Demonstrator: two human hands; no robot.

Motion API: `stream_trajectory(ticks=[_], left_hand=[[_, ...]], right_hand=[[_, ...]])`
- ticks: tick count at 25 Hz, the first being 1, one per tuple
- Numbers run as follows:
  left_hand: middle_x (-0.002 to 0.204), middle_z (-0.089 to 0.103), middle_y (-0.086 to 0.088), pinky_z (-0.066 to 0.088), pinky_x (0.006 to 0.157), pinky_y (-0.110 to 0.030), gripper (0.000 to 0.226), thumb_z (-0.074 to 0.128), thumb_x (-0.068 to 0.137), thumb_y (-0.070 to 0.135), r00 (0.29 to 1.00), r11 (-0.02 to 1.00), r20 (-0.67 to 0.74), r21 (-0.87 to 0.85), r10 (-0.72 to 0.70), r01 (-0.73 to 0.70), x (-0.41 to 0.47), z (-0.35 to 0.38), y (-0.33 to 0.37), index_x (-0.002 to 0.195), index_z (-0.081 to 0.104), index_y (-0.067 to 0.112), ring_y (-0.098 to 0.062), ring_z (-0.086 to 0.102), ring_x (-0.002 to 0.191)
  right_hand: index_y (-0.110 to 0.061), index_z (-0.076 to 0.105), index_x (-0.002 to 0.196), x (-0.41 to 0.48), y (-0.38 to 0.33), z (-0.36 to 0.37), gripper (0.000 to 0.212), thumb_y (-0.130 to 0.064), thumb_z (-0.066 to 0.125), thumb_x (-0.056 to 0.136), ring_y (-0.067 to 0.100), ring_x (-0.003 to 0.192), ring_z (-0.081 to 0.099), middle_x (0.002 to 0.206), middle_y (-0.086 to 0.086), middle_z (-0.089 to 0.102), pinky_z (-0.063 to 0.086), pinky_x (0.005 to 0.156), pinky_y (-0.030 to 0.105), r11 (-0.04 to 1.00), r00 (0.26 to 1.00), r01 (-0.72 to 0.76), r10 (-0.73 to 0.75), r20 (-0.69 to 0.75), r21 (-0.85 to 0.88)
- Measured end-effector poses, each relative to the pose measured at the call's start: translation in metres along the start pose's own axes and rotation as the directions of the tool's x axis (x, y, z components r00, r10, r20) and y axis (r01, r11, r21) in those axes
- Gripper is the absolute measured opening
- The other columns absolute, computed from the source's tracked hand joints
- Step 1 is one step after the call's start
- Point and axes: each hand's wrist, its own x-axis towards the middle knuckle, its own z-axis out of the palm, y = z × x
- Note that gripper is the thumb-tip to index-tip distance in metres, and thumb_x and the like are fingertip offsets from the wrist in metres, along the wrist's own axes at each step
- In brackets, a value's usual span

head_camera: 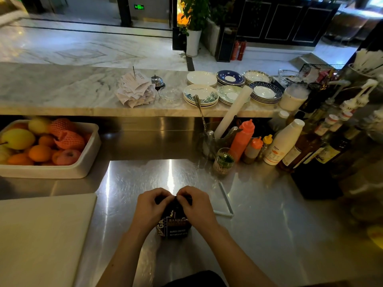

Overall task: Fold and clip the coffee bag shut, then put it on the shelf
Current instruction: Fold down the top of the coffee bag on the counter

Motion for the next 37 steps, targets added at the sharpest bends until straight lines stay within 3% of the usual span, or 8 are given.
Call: stream_trajectory(ticks=[9, 14, 21, 28, 34, 37], left_hand=[[0.081, 0.073, 0.019, 0.052, 0.072, -0.010, 0.014, 0.074, 0.081, 0.012, 1.000, 0.999, -0.029, -0.038, 0.009, -0.010, -0.009, -0.002, 0.002, 0.078, 0.077, 0.025, -0.001, 0.070, 0.077], [0.075, 0.074, 0.014, 0.055, 0.071, -0.014, 0.005, 0.077, 0.079, 0.016, 0.998, 0.994, -0.020, -0.084, -0.067, 0.066, -0.011, -0.008, 0.000, 0.079, 0.078, 0.021, -0.003, 0.071, 0.075], [0.074, 0.075, 0.001, 0.053, 0.067, -0.012, 0.002, 0.076, 0.079, 0.011, 0.993, 0.989, -0.064, -0.118, -0.097, 0.089, -0.018, -0.012, -0.004, 0.080, 0.078, 0.011, -0.005, 0.072, 0.073], [0.070, 0.072, 0.003, 0.050, 0.062, -0.007, 0.005, 0.080, 0.075, 0.011, 0.987, 0.988, -0.094, -0.098, -0.128, 0.119, -0.014, -0.010, -0.001, 0.077, 0.077, 0.008, 0.002, 0.069, 0.069], [0.074, 0.074, 0.005, 0.049, 0.066, -0.007, 0.004, 0.074, 0.081, 0.008, 0.996, 0.993, -0.034, -0.076, -0.088, 0.085, -0.014, -0.016, -0.001, 0.081, 0.077, 0.011, 0.003, 0.069, 0.072], [0.078, 0.075, 0.008, 0.049, 0.070, -0.006, 0.007, 0.072, 0.083, 0.010, 0.997, 0.995, -0.003, -0.062, -0.075, 0.075, -0.013, -0.020, -0.006, 0.085, 0.078, 0.013, 0.002, 0.069, 0.076]], right_hand=[[-0.027, 0.065, 0.085, -0.003, -0.004, 0.000, 0.009, -0.024, 0.058, 0.091, 0.006, 0.081, 0.064, 0.084, -0.010, 0.067, 0.055, 0.077, 0.026, 1.000, 1.000, -0.014, 0.015, 0.014, -0.010], [-0.025, 0.065, 0.080, -0.004, -0.009, 0.000, 0.011, -0.020, 0.060, 0.088, 0.007, 0.075, 0.061, 0.079, -0.009, 0.067, 0.050, 0.070, 0.025, 0.995, 0.998, -0.048, 0.045, -0.034, -0.085], [-0.026, 0.068, 0.078, -0.005, 0.001, -0.007, 0.011, -0.035, 0.072, 0.081, 0.005, 0.072, 0.066, 0.074, -0.010, 0.069, 0.057, 0.070, 0.026, 0.999, 0.997, -0.054, 0.054, -0.052, -0.006], [-0.022, 0.068, 0.079, -0.005, 0.009, -0.015, 0.014, -0.014, 0.062, 0.088, 0.011, 0.075, 0.067, 0.077, -0.005, 0.070, 0.060, 0.071, 0.041, 1.000, 0.999, -0.020, 0.020, -0.030, -0.003], [-0.025, 0.070, 0.074, -0.004, 0.014, -0.018, 0.010, -0.030, 0.074, 0.081, 0.007, 0.068, 0.067, 0.070, -0.009, 0.070, 0.059, 0.069, 0.034, 0.994, 0.986, -0.108, 0.104, -0.131, -0.023], [-0.022, 0.069, 0.074, -0.006, 0.015, -0.020, 0.011, -0.027, 0.075, 0.081, 0.008, 0.067, 0.066, 0.069, -0.007, 0.069, 0.057, 0.067, 0.030, 0.995, 0.985, -0.095, 0.093, -0.149, -0.012]])
